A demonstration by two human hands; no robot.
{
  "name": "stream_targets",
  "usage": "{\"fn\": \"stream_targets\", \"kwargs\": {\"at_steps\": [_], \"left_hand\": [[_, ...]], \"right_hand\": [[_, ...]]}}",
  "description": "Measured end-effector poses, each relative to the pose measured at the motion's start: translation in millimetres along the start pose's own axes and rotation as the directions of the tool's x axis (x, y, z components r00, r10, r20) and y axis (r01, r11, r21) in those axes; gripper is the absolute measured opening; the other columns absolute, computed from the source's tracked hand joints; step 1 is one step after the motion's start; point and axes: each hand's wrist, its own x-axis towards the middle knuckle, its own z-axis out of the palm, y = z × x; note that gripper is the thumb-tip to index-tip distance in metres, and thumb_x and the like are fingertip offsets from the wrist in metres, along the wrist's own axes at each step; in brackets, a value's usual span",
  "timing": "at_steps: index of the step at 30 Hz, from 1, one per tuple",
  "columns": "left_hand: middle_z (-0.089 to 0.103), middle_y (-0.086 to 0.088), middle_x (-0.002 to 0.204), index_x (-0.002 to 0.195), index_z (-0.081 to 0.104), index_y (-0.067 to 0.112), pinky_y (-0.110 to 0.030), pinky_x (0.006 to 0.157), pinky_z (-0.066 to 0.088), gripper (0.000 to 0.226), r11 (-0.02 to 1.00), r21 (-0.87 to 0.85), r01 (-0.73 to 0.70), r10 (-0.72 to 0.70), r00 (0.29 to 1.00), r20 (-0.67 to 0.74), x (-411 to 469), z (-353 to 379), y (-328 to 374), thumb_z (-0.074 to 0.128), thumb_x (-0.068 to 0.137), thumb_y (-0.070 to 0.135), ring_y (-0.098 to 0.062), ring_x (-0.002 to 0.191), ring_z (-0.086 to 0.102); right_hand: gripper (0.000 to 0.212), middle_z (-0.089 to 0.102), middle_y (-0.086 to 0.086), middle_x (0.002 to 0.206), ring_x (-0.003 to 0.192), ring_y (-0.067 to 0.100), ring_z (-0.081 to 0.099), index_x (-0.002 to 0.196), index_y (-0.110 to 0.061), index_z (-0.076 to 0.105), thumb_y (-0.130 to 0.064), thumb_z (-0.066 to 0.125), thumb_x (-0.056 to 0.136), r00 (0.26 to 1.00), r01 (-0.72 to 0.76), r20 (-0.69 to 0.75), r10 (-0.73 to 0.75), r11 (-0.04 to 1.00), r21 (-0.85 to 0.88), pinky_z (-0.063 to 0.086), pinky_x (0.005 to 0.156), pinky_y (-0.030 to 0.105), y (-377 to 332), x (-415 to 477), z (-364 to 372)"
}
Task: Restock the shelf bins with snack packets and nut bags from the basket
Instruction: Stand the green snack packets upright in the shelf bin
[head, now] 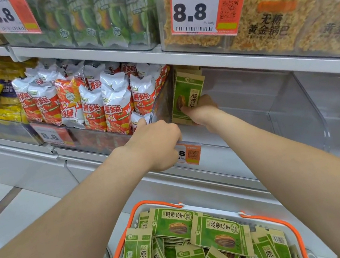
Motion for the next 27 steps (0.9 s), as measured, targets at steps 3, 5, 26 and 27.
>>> {"fn": "stream_targets", "kwargs": {"at_steps": [3, 5, 26, 27], "left_hand": [[0.057, -0.002, 0.082, 0.088, 0.061, 0.019, -0.043, 0.083, 0.026, 0.009, 1.000, -0.009, 0.000, 0.000, 1.000, 0.006, -0.5, -0.3, 0.5, 0.052, 0.089, 0.015, -0.023, 0.074, 0.049], [0.055, -0.001, 0.079, 0.084, 0.057, 0.020, -0.043, 0.084, 0.027, 0.009, 1.000, -0.009, 0.001, -0.001, 1.000, 0.006, -0.7, -0.6, 1.2, 0.052, 0.089, 0.014, -0.020, 0.071, 0.047], [0.058, -0.002, 0.086, 0.082, 0.053, 0.022, -0.044, 0.083, 0.026, 0.010, 1.000, 0.020, 0.000, 0.000, 1.000, -0.001, -1.9, 1.8, 1.5, 0.052, 0.090, 0.015, -0.027, 0.081, 0.052], [0.058, -0.002, 0.087, 0.083, 0.054, 0.021, -0.044, 0.082, 0.025, 0.009, 1.000, 0.021, 0.000, 0.000, 1.000, -0.004, -1.3, 2.0, 1.3, 0.052, 0.089, 0.015, -0.028, 0.082, 0.052]], "right_hand": [[0.056, 0.073, 0.006, 0.113, 0.099, 0.030, 0.071, 0.122, -0.017, 0.066, -0.060, 0.070, 0.087, 0.998, 0.056, 0.020, -0.055, 0.997, -0.050, 0.063, 0.086, 0.043, -3.1, -4.0, -1.0], [0.059, 0.071, 0.007, 0.117, 0.103, 0.031, 0.069, 0.127, -0.017, 0.063, -0.061, 0.067, 0.089, 0.997, 0.069, 0.028, -0.067, 0.993, -0.100, 0.061, 0.086, 0.041, -1.8, -5.4, -0.1], [0.076, 0.064, 0.012, 0.128, 0.116, 0.035, 0.064, 0.136, -0.011, 0.038, -0.045, 0.083, 0.083, 0.974, 0.185, -0.093, -0.208, 0.961, -0.205, 0.052, 0.082, 0.037, -2.5, -11.3, -4.4], [0.078, 0.064, 0.013, 0.127, 0.115, 0.036, 0.065, 0.137, -0.010, 0.036, -0.043, 0.083, 0.084, 0.970, 0.184, -0.123, -0.210, 0.964, -0.191, 0.052, 0.083, 0.037, -3.9, -10.8, -5.5]]}}
